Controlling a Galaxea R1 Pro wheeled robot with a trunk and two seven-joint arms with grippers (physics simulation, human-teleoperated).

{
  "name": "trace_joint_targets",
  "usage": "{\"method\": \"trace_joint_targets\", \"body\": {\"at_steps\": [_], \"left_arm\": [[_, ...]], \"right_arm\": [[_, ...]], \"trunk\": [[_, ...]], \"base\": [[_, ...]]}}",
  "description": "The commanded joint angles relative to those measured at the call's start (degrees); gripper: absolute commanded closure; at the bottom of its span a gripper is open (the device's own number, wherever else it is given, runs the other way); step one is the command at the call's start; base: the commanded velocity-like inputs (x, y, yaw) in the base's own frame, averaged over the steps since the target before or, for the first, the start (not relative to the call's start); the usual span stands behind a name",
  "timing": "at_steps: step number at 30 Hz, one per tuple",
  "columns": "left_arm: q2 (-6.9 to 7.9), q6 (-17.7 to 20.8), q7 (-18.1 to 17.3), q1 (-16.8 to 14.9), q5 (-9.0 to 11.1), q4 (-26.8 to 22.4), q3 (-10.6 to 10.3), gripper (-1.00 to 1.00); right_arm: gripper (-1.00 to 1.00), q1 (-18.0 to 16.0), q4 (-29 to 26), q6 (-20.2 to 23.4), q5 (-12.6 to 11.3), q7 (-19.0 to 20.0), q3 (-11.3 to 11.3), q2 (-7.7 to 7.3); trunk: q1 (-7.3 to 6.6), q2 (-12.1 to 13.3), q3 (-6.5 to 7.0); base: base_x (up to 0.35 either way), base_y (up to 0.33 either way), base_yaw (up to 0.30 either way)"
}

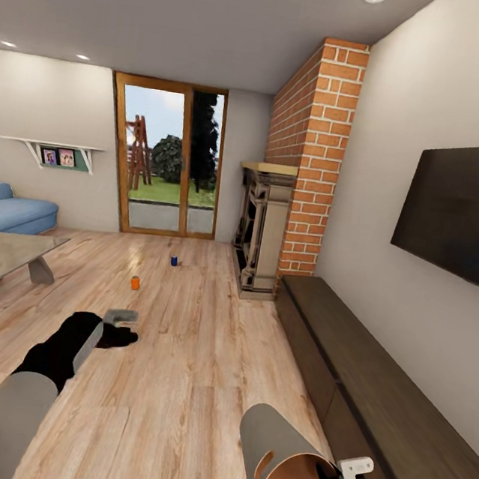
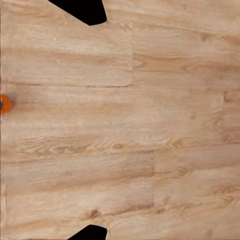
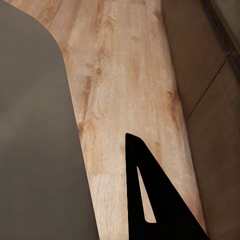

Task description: Put the three can of soda from the living room inside the tash can in the kitchen.

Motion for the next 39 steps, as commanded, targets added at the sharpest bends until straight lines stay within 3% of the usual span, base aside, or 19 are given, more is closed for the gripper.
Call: {"method": "trace_joint_targets", "body": {"at_steps": [1, 2, 3, 4, 8, 11, 12, 16, 17, 18, 19, 22, 29, 34, 39], "left_arm": [[0.85, 1.5, 0.0, -3.4, 0.1, 3.5, 0.4, -1.0], [1.75, 2.5, 0.0, -6.4, 0.2, 6.9, 0.7, -1.0], [4.65, 3.4, 0.1, -13.7, 0.3, 16.1, 1.2, -1.0], [6.6, 2.5, 0.0, -16.6, 0.4, 20.5, 1.5, -1.0], [9.44, -1.7, -0.1, -20.2, 0.5, 25.8, 1.8, -1.0], [10.05, -4.4, -0.1, -20.9, 0.5, 27.0, 1.8, -1.0], [10.25, -8.2, -0.2, -21.2, 0.6, 27.7, 1.9, -1.0], [10.26, -11.8, -0.3, -21.1, 1.3, 28.3, 2.0, -1.0], [10.25, -12.9, -0.3, -20.2, 2.6, 28.5, 2.0, -1.0], [10.2, -15.4, -0.1, -16.8, 6.3, 28.3, 1.9, -1.0], [10.15, -16.7, 0.1, -14.8, 7.5, 28.2, 1.8, -1.0], [9.53, -18.2, 1.0, -11.7, 8.8, 28.1, 1.7, -1.0], [7.36, -19.1, 3.1, -9.7, 9.5, 28.1, 1.6, -1.0], [6.91, -19.7, 3.3, -9.4, 9.7, 28.2, 1.5, -1.0], [6.8, -19.9, 3.4, -9.2, 9.7, 28.3, 1.5, -1.0]], "right_arm": [[1.0, 0.0, -0.1, 0.0, -0.1, 0.0, -0.4, 0.01], [1.0, 0.0, -0.1, 0.0, -0.1, 0.0, -0.4, 0.02], [1.0, 0.0, -0.1, 0.0, 0.0, 0.0, -0.4, 0.0], [1.0, 0.0, -0.1, 0.0, 0.0, 0.0, -0.4, 0.01], [1.0, 0.0, -0.1, 0.0, 0.0, 0.0, -0.3, 0.03], [1.0, 0.0, -0.1, 0.0, 0.0, 0.0, -0.3, 0.01], [1.0, 0.0, -0.1, 0.0, 0.1, 0.0, -0.3, 0.02], [1.0, 0.0, -0.1, 0.0, 0.1, 0.0, -0.3, -0.03], [1.0, 0.0, -0.1, 0.0, 0.0, 0.0, -0.3, -0.04], [1.0, 0.0, -0.1, 0.0, 0.0, 0.0, -0.4, -0.1], [1.0, 0.0, -0.1, 0.0, 0.0, 0.0, -0.4, -0.13], [1.0, -0.1, -0.2, 0.0, 0.0, -0.2, -0.4, -0.2], [1.0, -0.1, -0.6, -0.4, -0.2, -0.7, -0.8, -0.43], [1.0, -0.1, -1.1, -0.6, -0.2, -0.1, -5.9, -0.63], [1.0, -0.1, -3.0, -0.6, -0.1, 0.1, -7.8, -0.56]], "trunk": [[0.0, 0.0, 0.0], [0.0, 0.0, 0.0], [0.0, 0.0, 0.0], [0.0, 0.0, 0.0], [0.0, 0.0, 0.0], [0.0, 0.0, 0.0], [0.0, 0.0, 0.0], [0.0, 0.0, 0.0], [0.0, 0.0, 0.0], [0.0, 0.0, 0.0], [0.22, -0.4, -0.18], [0.88, -1.6, -0.72], [2.41, -4.4, -1.98], [3.51, -6.4, -2.87], [4.61, -8.4, -3.77]], "base": [[0.0, 0.0, 0.0], [0.0, 0.0, 0.0], [0.0, 0.0, 0.0], [0.0, 0.0, 0.0], [0.0, 0.0, 0.0], [0.0, 0.0, 0.0], [0.0, 0.0, 0.0], [0.0, 0.0, 0.0], [0.0, 0.0, 0.0], [0.0, 0.0, 0.0], [0.0, 0.0, 0.0], [0.0, 0.0, 0.0], [0.0, 0.0, 0.0], [0.0, 0.0, 0.0], [0.0, 0.0, 0.0]]}}
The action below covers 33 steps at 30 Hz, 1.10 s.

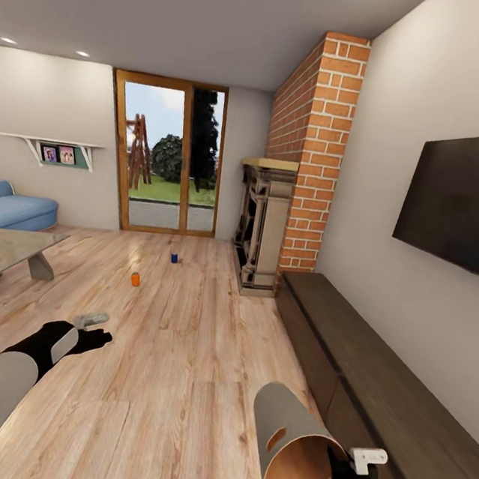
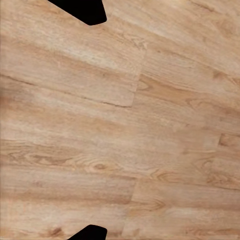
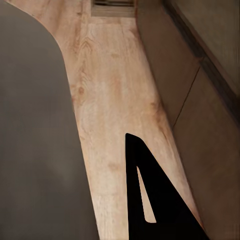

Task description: Put the three can of soda from the living room inside the tash can in the kitchen.

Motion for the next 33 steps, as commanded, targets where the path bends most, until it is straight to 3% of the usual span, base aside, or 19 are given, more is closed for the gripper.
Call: {"method": "trace_joint_targets", "body": {"at_steps": [1, 9, 18, 25, 27, 28, 33], "left_arm": [[0.0, 0.0, 0.0, 0.0, 0.0, 0.0, 0.0, -1.0], [-0.06, -0.1, 0.0, 0.1, 0.0, 0.1, 0.0, -1.0], [-0.15, -0.2, 0.0, 0.1, 0.0, 0.2, 0.0, -1.0], [-0.15, -0.2, -0.1, 0.1, 0.0, 0.4, 0.0, -1.0], [-0.15, -0.2, -0.1, 0.1, 0.0, 0.4, 0.0, -1.0], [-0.16, -0.2, -0.1, 0.1, 0.0, 0.4, 0.0, -1.0], [-0.51, -0.2, 0.0, 0.1, -0.1, 0.4, 0.0, -1.0]], "right_arm": [[1.0, 0.0, -0.5, 0.0, 0.0, 0.0, -0.3, 0.03], [1.0, 0.0, -3.0, 0.3, 0.1, -0.1, -0.7, 0.08], [1.0, -0.1, -9.9, 1.8, 0.1, -0.1, -0.8, -0.07], [1.0, -0.2, -16.6, 7.9, 0.1, -0.1, -0.8, -0.11], [1.0, -0.2, -19.4, 10.4, 0.1, -0.1, -0.9, -0.11], [1.0, -0.2, -23.4, 13.8, 0.0, -0.1, -0.9, -0.11], [1.0, -0.2, -30.7, 19.6, 0.0, -0.1, -1.2, -0.16]], "trunk": [[0.22, -0.4, -0.18], [1.98, -3.6, -1.62], [3.96, -7.2, -3.23], [5.5, -10.0, -4.49], [5.94, -10.8, -4.85], [6.15, -11.2, -5.03], [7.25, -13.3, -5.93]], "base": [[0.0, 0.0, 0.0], [0.0, 0.0, 0.0], [0.0, 0.0, 0.0], [0.0, 0.0, 0.0], [0.0, 0.0, 0.0], [0.0, 0.0, 0.0], [0.0, 0.0, 0.0]]}}
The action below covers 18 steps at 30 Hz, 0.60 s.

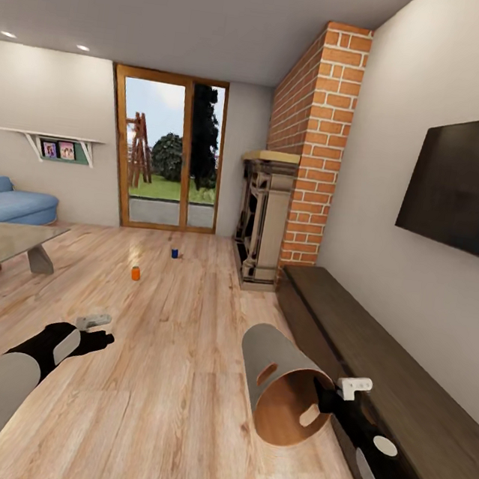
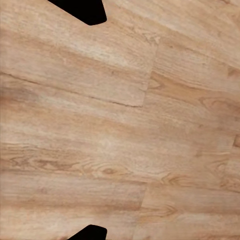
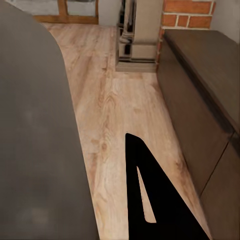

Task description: Put the three can of soda from the living room inside the tash can in the kitchen.

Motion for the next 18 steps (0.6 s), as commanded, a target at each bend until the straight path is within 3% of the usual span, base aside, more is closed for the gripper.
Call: {"method": "trace_joint_targets", "body": {"at_steps": [1, 5, 6, 8, 18], "left_arm": [[-0.07, 0.0, 0.0, 0.0, 0.0, 0.0, 0.0, -1.0], [-0.3, 0.0, 0.0, 0.0, 0.0, -0.1, 0.0, -1.0], [-0.44, 0.0, 0.0, 0.0, 0.0, -0.1, 0.0, -1.0], [-0.59, 0.0, 0.0, 0.0, 0.0, 0.0, 0.0, -1.0], [-1.09, 0.0, 0.0, 0.1, 0.0, 0.0, 0.0, -1.0]], "right_arm": [[1.0, 0.0, -1.6, 1.3, -0.1, 0.0, -0.3, -0.01], [1.0, 0.0, -7.5, 6.2, -0.2, 0.1, -2.5, 0.02], [1.0, 0.0, -11.7, 9.0, -0.2, 0.1, -4.0, 0.03], [1.0, 0.1, -15.1, 11.8, -0.2, 0.1, -4.8, 0.04], [1.0, 0.1, -18.8, 16.0, 0.0, 0.4, -5.7, 0.0]], "trunk": [[0.22, -0.4, -0.18], [1.1, -2.0, -0.9], [1.32, -2.4, -1.08], [1.76, -3.2, -1.44], [3.96, -7.2, -3.23]], "base": [[0.0, 0.0, 0.0], [0.0, 0.0, 0.0], [0.0, 0.0, 0.0], [0.0, 0.0, 0.0], [0.0, 0.0, 0.0]]}}
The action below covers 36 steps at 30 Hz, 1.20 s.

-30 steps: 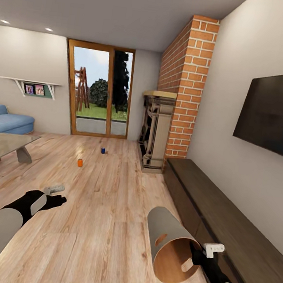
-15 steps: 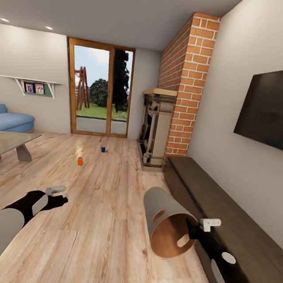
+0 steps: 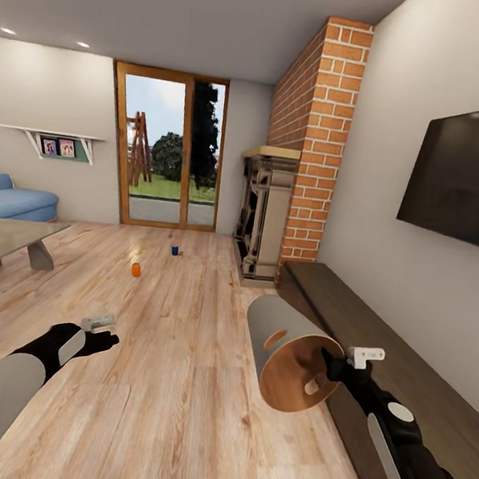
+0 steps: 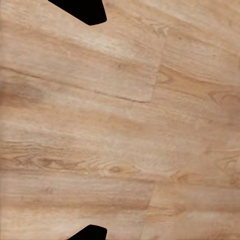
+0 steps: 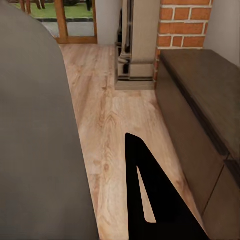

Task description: Put the three can of soda from the living room inside the tash can in the kitchen.

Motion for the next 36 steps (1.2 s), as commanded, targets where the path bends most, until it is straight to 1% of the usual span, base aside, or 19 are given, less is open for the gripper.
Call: {"method": "trace_joint_targets", "body": {"at_steps": [1, 20, 30, 31, 34, 36], "left_arm": [[-0.24, 0.0, 0.0, 0.0, 0.0, 0.0, 0.0, -1.0], [-0.82, 0.0, -0.3, 0.1, -0.1, 0.0, 0.0, -1.0], [-1.17, 0.8, 0.2, 0.0, -0.4, 0.2, 0.0, -1.0], [-1.42, 1.4, 0.5, 0.0, -0.4, 0.2, 0.0, -1.0], [-1.52, 2.9, 1.2, 0.0, -0.5, 0.2, 0.0, -1.0], [-1.58, 5.0, 1.6, 0.0, -0.4, 0.3, 0.0, -1.0]], "right_arm": [[1.0, 0.0, -0.3, 0.2, -0.2, 0.0, -0.1, -0.02], [1.0, 0.0, -0.4, -0.3, -0.1, 0.0, 0.0, 0.12], [1.0, 0.0, -0.4, -0.2, 0.2, 0.0, 0.0, 0.22], [1.0, 0.0, -0.4, -0.2, 0.3, 0.0, 0.0, 0.23], [1.0, 0.0, -0.4, -0.2, 0.3, 0.0, 0.0, 0.23], [1.0, 0.0, -0.4, -0.2, 0.3, 0.0, 0.0, 0.23]], "trunk": [[0.22, -0.4, -0.17], [4.4, -8.0, -3.58], [6.59, -12.1, -5.38], [6.81, -12.5, -5.56], [7.47, -13.7, -6.1], [7.91, -14.5, -6.46]], "base": [[0.0, 0.0, 0.0], [0.0, 0.0, 0.0], [0.0, 0.0, 0.0], [0.0, 0.0, 0.0], [0.0, 0.0, 0.0], [0.0, 0.0, 0.0]]}}
